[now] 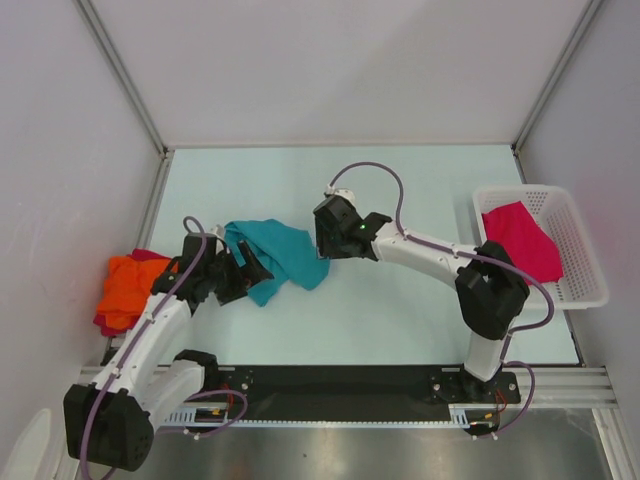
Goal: Fold and stack the t-shirts
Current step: Flatten out the tshirt
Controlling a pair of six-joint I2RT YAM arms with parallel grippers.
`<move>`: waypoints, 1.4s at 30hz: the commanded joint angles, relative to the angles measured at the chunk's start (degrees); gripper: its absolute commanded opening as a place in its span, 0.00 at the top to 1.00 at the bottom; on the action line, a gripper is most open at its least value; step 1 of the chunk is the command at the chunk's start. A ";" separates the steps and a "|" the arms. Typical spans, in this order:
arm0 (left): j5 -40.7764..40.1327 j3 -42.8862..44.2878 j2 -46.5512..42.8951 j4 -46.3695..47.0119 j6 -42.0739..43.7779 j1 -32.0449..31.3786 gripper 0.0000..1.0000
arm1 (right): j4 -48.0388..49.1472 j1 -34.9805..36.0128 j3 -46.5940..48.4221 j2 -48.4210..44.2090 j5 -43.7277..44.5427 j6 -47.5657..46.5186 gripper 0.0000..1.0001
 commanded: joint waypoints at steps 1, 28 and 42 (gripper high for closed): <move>-0.91 -2.49 -1.07 3.65 -1.78 -0.48 0.09 | 1.79 -2.38 2.50 1.85 -0.89 -2.57 0.45; -0.56 -5.84 7.54 12.26 -2.74 -3.03 0.11 | 3.82 -2.21 2.67 9.41 -4.49 -0.55 0.46; 0.93 -6.72 11.14 16.57 -2.57 -3.03 0.82 | 3.73 -2.56 3.73 11.70 -5.37 -0.64 0.50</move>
